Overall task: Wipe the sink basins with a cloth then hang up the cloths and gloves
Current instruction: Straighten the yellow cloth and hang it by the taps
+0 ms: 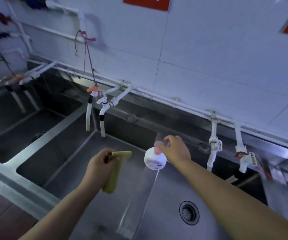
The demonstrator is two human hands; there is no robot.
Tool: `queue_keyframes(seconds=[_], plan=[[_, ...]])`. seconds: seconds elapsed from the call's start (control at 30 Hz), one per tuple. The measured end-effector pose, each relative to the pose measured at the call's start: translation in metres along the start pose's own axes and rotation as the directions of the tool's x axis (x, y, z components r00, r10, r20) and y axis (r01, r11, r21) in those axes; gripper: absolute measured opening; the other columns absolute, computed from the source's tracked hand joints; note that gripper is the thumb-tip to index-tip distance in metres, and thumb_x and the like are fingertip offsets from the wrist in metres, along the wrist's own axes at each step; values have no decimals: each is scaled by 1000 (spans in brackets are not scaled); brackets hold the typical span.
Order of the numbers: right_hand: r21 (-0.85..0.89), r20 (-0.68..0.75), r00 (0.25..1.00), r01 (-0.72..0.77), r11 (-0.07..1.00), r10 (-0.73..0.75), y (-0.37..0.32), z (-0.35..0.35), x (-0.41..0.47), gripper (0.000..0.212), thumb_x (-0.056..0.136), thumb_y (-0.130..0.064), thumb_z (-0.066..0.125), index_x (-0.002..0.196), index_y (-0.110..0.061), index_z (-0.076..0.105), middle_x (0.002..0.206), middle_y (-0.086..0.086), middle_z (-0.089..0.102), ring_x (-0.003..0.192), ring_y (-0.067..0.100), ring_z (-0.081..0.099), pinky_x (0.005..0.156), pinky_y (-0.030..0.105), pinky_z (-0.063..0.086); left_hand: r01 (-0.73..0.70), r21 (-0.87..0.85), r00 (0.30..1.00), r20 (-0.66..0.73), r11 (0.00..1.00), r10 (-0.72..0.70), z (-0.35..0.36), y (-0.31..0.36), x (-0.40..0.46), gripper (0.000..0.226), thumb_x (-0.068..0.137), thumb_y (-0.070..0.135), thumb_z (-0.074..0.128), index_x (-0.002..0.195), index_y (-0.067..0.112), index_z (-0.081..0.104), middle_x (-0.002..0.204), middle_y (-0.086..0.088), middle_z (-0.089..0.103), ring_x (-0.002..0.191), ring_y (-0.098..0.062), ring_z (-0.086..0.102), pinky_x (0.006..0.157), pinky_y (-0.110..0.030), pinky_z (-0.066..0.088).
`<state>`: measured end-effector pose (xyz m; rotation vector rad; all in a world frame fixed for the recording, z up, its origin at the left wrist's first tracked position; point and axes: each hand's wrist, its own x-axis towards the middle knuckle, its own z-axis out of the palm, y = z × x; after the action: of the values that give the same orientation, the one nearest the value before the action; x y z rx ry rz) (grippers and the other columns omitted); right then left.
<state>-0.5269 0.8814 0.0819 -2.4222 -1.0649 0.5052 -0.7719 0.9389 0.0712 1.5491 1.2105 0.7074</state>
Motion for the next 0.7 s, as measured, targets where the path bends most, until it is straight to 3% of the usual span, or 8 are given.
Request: queue_keyframes(seconds=[0.07,0.17,0.27,0.4,0.57,0.7], plan=[[-192,-42,999,-30,981,22,-8,13,13,42,76,-48,56,108,-20,58,109,1,53,102,25,55,78,32,43,6,53,1000,18,999,-7,-12,-11,16,16,84,12,64,73,23,60,71,-3,62,65,-19,57,61,-32,47],[-343,-87,996,-23,939,-7,-13,27,24,28,76,-54,50,78,-26,52,97,-1,61,96,25,58,74,32,40,-8,97,999,50,995,3,-18,-20,33,24,83,14,66,64,24,55,61,3,56,58,-14,52,55,-29,41],[-354,-88,996,-38,935,7,-13,33,30,28,74,-50,51,61,-28,41,76,-5,61,78,22,58,65,29,36,-38,139,996,83,990,26,-16,-25,42,27,84,15,67,64,28,52,61,5,54,59,-10,50,53,-25,38],[-337,-104,994,-58,940,24,-8,34,29,22,78,-44,49,67,-25,46,79,-3,62,78,22,58,63,27,36,-48,133,987,159,990,26,-4,-24,46,21,85,16,66,72,30,56,71,5,59,68,-13,55,56,-25,40],[-256,-142,988,-90,962,55,29,22,-2,29,83,-45,47,90,-20,61,84,-2,66,77,20,60,61,28,45,-33,162,976,219,986,-4,28,-16,39,4,85,18,64,84,16,61,81,-10,63,77,-28,61,71,-42,52],[-161,-200,974,-139,977,105,74,-8,-49,26,80,-48,55,83,-23,60,76,-7,62,72,15,59,61,30,50,-90,180,950,309,980,31,73,-8,19,10,86,17,64,81,24,60,79,-2,63,75,-20,59,64,-33,48]])
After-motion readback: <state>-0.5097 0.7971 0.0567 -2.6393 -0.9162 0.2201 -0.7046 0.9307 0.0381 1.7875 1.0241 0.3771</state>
